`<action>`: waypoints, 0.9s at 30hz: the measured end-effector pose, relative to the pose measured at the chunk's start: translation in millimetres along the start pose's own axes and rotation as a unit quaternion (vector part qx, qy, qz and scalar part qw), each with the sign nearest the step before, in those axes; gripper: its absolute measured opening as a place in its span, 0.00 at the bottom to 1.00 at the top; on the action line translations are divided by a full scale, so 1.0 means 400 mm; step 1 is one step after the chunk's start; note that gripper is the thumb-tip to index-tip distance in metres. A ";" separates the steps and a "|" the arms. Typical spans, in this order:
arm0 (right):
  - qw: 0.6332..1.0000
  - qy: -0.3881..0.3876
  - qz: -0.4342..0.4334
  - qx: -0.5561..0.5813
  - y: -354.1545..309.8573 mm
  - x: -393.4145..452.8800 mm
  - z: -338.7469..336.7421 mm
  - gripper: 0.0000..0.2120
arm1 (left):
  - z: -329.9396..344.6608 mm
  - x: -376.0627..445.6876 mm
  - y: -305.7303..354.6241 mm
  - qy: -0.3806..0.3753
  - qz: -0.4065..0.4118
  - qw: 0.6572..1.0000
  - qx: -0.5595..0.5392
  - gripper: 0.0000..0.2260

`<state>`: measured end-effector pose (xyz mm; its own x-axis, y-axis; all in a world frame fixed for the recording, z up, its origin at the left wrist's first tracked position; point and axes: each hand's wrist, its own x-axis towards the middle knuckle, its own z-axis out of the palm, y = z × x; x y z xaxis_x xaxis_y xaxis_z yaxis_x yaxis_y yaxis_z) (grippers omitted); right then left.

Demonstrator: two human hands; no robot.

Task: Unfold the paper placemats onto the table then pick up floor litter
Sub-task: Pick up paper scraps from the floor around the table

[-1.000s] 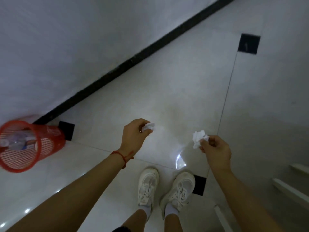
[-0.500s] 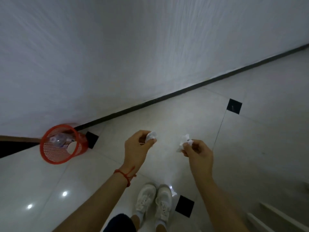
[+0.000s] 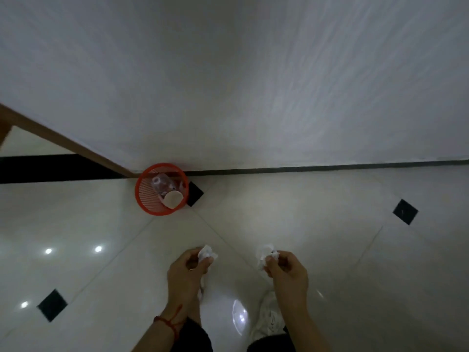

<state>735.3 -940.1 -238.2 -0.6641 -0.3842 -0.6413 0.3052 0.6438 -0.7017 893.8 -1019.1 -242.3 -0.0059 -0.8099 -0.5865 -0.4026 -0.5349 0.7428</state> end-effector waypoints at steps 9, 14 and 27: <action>0.986 -0.111 -0.050 -0.114 -0.111 0.117 0.569 0.06 | -0.356 0.422 -0.011 0.053 0.007 0.996 0.066 0.10; 0.981 -0.123 -0.035 -0.146 -0.101 0.242 0.805 0.07 | -0.437 0.634 -0.087 0.086 -0.072 0.994 0.009 0.11; 0.964 -0.154 0.029 -0.215 0.000 0.365 1.007 0.15 | -0.376 0.881 -0.219 0.040 -0.235 0.959 -0.156 0.22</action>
<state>913.3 -1262.7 -456.8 -0.4009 -0.4745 -0.7836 -0.0182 0.8594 -0.5110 1064.5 -1293.9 -465.5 0.1844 -0.4710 -0.8627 -0.0496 -0.8811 0.4704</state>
